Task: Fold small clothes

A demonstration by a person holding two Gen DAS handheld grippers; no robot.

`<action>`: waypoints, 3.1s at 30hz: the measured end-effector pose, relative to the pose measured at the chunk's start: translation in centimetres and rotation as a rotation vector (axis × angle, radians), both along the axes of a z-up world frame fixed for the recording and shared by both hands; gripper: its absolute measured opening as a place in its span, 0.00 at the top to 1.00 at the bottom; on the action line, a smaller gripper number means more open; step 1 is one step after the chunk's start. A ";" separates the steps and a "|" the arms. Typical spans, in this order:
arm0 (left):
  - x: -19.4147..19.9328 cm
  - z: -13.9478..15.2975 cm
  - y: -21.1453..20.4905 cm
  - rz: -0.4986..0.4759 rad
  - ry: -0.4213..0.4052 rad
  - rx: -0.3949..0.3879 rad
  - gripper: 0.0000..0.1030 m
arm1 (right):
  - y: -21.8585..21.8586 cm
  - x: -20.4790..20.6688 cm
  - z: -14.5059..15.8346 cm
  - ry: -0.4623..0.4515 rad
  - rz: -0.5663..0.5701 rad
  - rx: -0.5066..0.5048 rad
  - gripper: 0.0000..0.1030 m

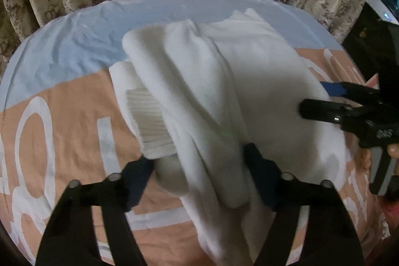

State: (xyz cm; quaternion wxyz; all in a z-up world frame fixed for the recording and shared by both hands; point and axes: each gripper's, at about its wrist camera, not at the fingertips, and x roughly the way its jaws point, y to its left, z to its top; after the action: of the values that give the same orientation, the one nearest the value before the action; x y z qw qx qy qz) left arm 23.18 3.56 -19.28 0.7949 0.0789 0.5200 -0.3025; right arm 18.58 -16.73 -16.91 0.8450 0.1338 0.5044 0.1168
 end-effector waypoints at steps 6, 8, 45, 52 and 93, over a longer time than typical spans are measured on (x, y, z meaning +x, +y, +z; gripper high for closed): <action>0.2 -0.1 1.1 -0.010 0.023 -0.056 0.46 | 1.5 0.3 0.0 -0.009 0.047 0.004 0.44; 0.2 -0.1 1.1 -0.014 0.018 -0.068 0.48 | 1.8 0.2 0.4 -0.022 0.063 -0.023 0.52; -8.7 1.5 -11.3 0.045 -0.065 0.004 0.34 | -9.2 -8.3 1.5 -0.068 0.061 -0.090 0.58; -10.8 5.5 -9.9 0.086 -0.195 0.013 0.15 | -11.2 -11.8 5.3 -0.169 -0.039 -0.024 0.26; -28.7 12.7 -2.3 0.335 -0.344 0.025 0.02 | -1.8 -28.6 13.0 -0.327 -0.344 -0.416 0.03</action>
State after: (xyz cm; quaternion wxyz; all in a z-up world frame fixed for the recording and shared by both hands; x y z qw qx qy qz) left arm -5.50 1.26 -6.61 0.9099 0.0516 0.3863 -0.1419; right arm -10.07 -18.50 -3.94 0.9316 0.0208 0.3449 -0.1134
